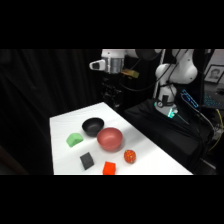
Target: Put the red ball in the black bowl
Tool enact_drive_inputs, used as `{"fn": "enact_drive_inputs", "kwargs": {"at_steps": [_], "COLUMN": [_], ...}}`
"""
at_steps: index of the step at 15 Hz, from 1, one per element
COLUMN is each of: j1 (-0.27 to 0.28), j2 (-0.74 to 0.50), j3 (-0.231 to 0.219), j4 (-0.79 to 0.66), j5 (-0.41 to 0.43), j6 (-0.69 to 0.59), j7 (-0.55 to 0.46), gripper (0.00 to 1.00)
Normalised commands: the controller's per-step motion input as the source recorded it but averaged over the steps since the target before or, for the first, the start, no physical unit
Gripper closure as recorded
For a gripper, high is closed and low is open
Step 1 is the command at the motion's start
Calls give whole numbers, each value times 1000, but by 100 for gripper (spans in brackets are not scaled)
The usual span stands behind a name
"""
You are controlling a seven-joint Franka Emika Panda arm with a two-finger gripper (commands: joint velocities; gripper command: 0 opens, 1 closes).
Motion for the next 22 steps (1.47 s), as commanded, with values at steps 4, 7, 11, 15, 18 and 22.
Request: {"fn": "enact_drive_inputs", "kwargs": {"at_steps": [4, 7, 11, 15, 18, 22], "j1": [11, 67, 102, 92, 77, 69], "j2": [31, 110, 193, 190, 202, 215], "j3": [34, 90, 99, 66, 51, 51], "j4": [16, 36, 79, 95, 87, 72], "j5": [20, 5, 5, 39, 89, 112], "j6": [27, 122, 173, 194, 213, 217], "j7": [25, 112, 138, 75, 1, -27], "gripper": [0, 0, 0, 0, 0, 0]}}
